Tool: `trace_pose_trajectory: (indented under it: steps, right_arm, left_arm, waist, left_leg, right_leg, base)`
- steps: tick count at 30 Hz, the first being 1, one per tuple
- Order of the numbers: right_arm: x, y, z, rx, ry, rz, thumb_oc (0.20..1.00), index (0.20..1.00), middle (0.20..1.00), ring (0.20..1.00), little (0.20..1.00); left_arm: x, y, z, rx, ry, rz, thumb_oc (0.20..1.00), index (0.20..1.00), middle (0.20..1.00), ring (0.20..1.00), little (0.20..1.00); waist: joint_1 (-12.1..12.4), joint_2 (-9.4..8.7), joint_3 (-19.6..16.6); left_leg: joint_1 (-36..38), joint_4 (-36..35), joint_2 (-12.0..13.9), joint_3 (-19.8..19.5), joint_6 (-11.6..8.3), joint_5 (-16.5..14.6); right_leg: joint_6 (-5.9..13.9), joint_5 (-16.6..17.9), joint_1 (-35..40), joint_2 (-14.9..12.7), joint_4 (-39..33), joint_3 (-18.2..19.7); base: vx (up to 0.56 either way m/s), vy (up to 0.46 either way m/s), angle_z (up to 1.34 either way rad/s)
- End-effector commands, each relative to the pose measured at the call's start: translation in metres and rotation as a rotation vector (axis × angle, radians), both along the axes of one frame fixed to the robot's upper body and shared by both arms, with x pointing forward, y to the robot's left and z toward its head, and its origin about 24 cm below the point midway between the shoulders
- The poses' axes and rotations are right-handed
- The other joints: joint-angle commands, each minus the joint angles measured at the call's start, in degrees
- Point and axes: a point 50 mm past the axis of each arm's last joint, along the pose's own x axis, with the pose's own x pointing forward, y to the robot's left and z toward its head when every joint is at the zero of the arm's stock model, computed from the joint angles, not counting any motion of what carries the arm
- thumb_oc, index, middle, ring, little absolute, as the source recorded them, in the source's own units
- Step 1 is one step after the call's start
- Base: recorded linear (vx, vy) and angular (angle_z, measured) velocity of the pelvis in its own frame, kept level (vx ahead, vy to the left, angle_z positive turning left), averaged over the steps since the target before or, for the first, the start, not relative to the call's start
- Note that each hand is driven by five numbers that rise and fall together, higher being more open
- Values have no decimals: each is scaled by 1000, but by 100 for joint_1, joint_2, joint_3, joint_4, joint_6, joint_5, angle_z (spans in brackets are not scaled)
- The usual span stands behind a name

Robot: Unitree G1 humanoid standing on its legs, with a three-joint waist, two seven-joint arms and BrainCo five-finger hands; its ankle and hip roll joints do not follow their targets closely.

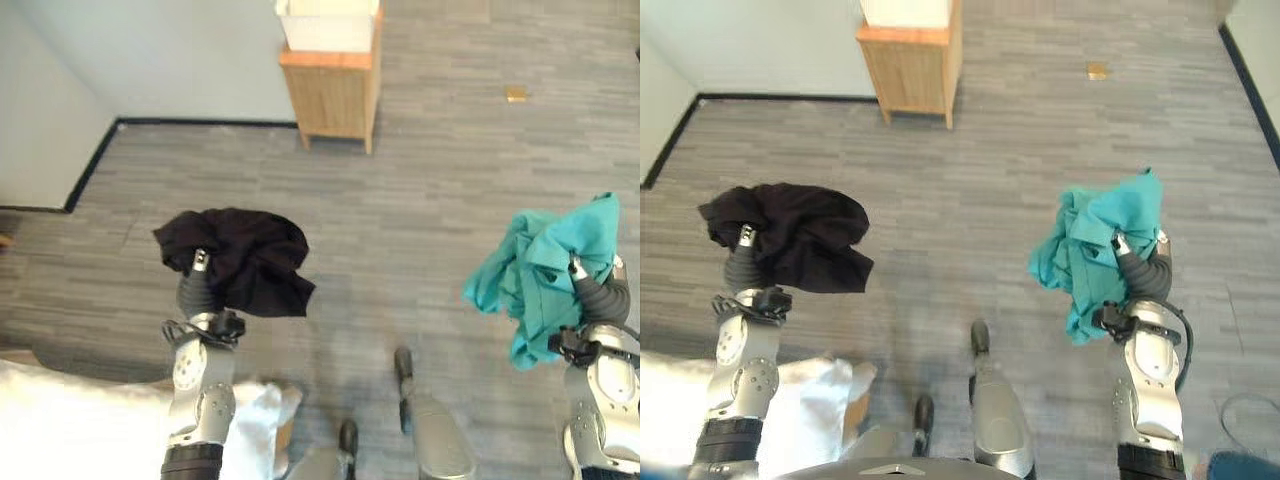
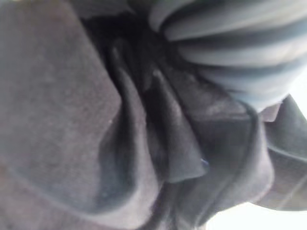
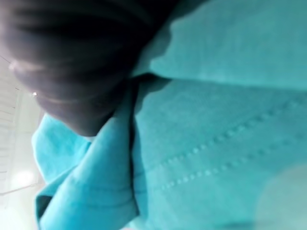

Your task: Pick up bed clothes into laundry basket.

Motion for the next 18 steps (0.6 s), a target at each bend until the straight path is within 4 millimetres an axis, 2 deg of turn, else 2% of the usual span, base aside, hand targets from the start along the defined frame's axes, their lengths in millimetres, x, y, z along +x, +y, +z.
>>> trace_pose_trajectory:
  steps: [1, 2, 3, 4, 5, 6, 7, 8, 10, 11, 12, 14, 16, 18]
  right_arm:
    - [6, 4, 43, 12, -243, 71, 200, 200, 200, 200, 200]
    - [6, 0, 41, 6, -222, 44, 200, 200, 200, 200, 200]
    - [6, 0, 41, 7, -223, 43, 200, 200, 200, 200, 200]
    - [7, 0, 43, 13, -227, 38, 200, 200, 200, 200, 200]
    - [9, 0, 44, 24, -233, 41, 200, 200, 200, 200, 200]
    - [11, 1, 44, 30, -234, 52, 200, 200, 200, 200, 200]
    - [10, 2, 47, 20, -244, 61, 200, 200, 200, 200, 200]
    - [9, 2, 47, 20, -242, 61, 200, 200, 200, 200, 200]
    - [12, 4, 45, -3, -224, 73, 200, 200, 200, 200, 200]
    - [14, 5, 46, -22, -214, 84, 200, 200, 200, 200, 200]
    - [19, 7, 47, -36, -208, 98, 200, 200, 200, 200, 200]
    - [20, 9, 47, -36, -207, 110, 200, 200, 200, 200, 200]
    - [21, 12, 45, -43, -190, 130, 200, 200, 200, 200, 200]
    - [21, 19, 43, -49, -187, 157, 200, 200, 200, 200, 200]
  left_arm:
    - [7, 12, 48, 61, -237, 3, 200, 200, 200, 200, 200]
    - [5, 14, 51, 66, -244, 13, 200, 200, 200, 200, 200]
    - [5, 14, 51, 67, -245, 13, 200, 200, 200, 200, 200]
    - [5, 15, 53, 58, -252, 19, 200, 200, 200, 200, 200]
    - [6, 15, 53, 61, -249, 23, 200, 200, 200, 200, 200]
    - [6, 17, 54, 76, -243, 29, 200, 200, 200, 200, 200]
    - [3, 25, 56, 106, -243, 60, 200, 200, 200, 200, 200]
    - [2, 25, 55, 105, -242, 60, 200, 200, 200, 200, 200]
    - [-2, 33, 55, 125, -238, 94, 200, 200, 200, 200, 200]
    - [-4, 38, 57, 134, -242, 119, 200, 200, 200, 200, 200]
    - [-9, 43, 60, 138, -257, 158, 200, 200, 200, 200, 200]
    - [-13, 47, 59, 138, -255, 183, 200, 200, 200, 200, 200]
    - [-18, 51, 58, 137, -252, 211, 200, 200, 200, 200, 200]
    - [-23, 53, 56, 144, -241, 227, 200, 200, 200, 200, 200]
  waist:
    - [-59, -34, -125]
    - [190, -206, 52]
    - [197, -222, 47]
    - [310, -290, 107]
    - [446, -332, 145]
    - [553, -317, 152]
    - [733, -212, 93]
    - [744, -245, 77]
    - [936, -117, -8]
    - [1067, -51, -48]
    - [1202, 8, -125]
    - [1301, -2, -166]
    - [1397, -6, -286]
    - [1465, -111, -460]
  left_leg:
    - [69, 1624, 325, 590, -319, 2622]
    - [-733, 2348, 360, 964, -92, 2285]
    - [-764, 2365, 346, 977, -78, 2297]
    - [-1225, 2326, 435, 1167, -8, 2164]
    - [-1688, 2065, 415, 1329, 24, 2022]
    - [-1928, 1810, 446, 1376, 7, 1954]
    - [-2183, 674, 431, 1511, 13, 2138]
    - [-2130, 576, 397, 1542, 16, 2173]
    - [-2067, -777, 254, 1623, 29, 2439]
    - [-2095, -1218, 170, 1526, 1, 2636]
    - [-2106, -1973, 125, 1725, -71, 2886]
    - [-2029, -2248, 103, 1902, -68, 3007]
    - [-1887, -2129, 144, 2263, -44, 3100]
    - [-1824, -1983, 167, 2499, 177, 2905]
  right_leg:
    - [-497, 212, 208, 357, -470, -73]
    - [-647, -33, 684, 371, -531, 11]
    - [-643, -16, 663, 355, -535, 18]
    - [-640, -75, 855, 293, -576, 61]
    - [-621, -138, 1058, 255, -642, 112]
    - [-604, -209, 1230, 243, -692, 156]
    - [-551, -310, 1465, 293, -757, 237]
    - [-544, -312, 1472, 254, -771, 253]
    - [-524, -500, 1755, 374, -842, 370]
    - [-526, -576, 1969, 469, -884, 459]
    - [-522, -735, 2373, 528, -992, 602]
    - [-520, -802, 2596, 517, -1051, 715]
    - [-522, -888, 2875, 513, -1073, 845]
    - [-464, -1074, 3052, 373, -1024, 825]
  base:
    - [776, -680, 30]
    - [444, -407, 22]
    - [372, -326, 14]
    - [243, -135, -24]
    - [408, -160, -35]
    - [651, -85, -26]
    - [519, -27, -34]
    - [541, 11, -36]
    - [494, 41, -36]
    - [820, 52, -42]
    - [616, 32, -48]
    - [534, 30, -53]
    - [558, 47, -19]
    - [615, 108, -33]
